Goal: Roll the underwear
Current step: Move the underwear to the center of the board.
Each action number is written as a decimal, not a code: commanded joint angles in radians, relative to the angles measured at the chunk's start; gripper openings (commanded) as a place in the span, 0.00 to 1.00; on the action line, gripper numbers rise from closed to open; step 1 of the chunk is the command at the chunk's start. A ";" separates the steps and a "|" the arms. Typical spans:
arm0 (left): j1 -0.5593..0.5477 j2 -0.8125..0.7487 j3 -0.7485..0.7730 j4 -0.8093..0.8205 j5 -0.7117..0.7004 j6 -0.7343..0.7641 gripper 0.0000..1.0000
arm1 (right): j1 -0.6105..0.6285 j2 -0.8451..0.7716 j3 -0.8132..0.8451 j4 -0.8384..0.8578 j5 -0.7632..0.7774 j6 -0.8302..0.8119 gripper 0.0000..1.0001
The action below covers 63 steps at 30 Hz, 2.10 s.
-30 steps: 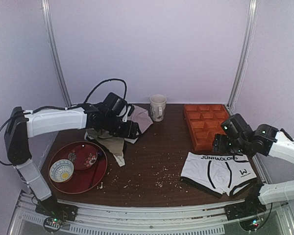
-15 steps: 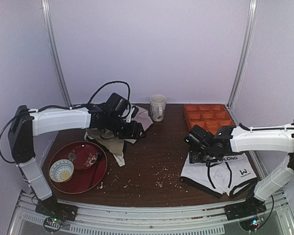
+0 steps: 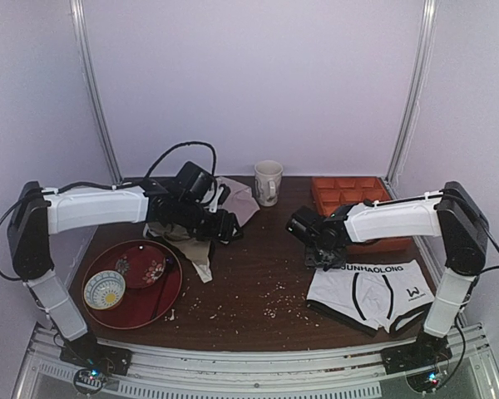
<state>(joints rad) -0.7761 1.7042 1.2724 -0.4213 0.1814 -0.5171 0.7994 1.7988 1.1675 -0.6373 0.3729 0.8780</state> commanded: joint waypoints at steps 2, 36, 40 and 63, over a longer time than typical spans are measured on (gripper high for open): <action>0.006 -0.072 -0.033 0.008 -0.044 -0.005 0.87 | -0.035 0.051 0.037 -0.011 -0.019 0.018 0.37; 0.145 -0.424 -0.176 -0.151 -0.160 -0.015 0.87 | 0.116 0.393 0.472 -0.062 -0.189 -0.104 0.00; 0.189 -0.504 -0.202 -0.199 -0.178 -0.015 0.87 | 0.171 0.500 0.640 -0.072 -0.226 -0.154 0.00; 0.228 -0.653 -0.252 -0.290 -0.146 -0.066 0.90 | 0.230 0.378 0.634 0.093 -0.267 -0.313 0.25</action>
<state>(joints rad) -0.5560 1.0401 1.0283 -0.7326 -0.0006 -0.5598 1.0313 2.3207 1.8835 -0.5903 0.0589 0.5709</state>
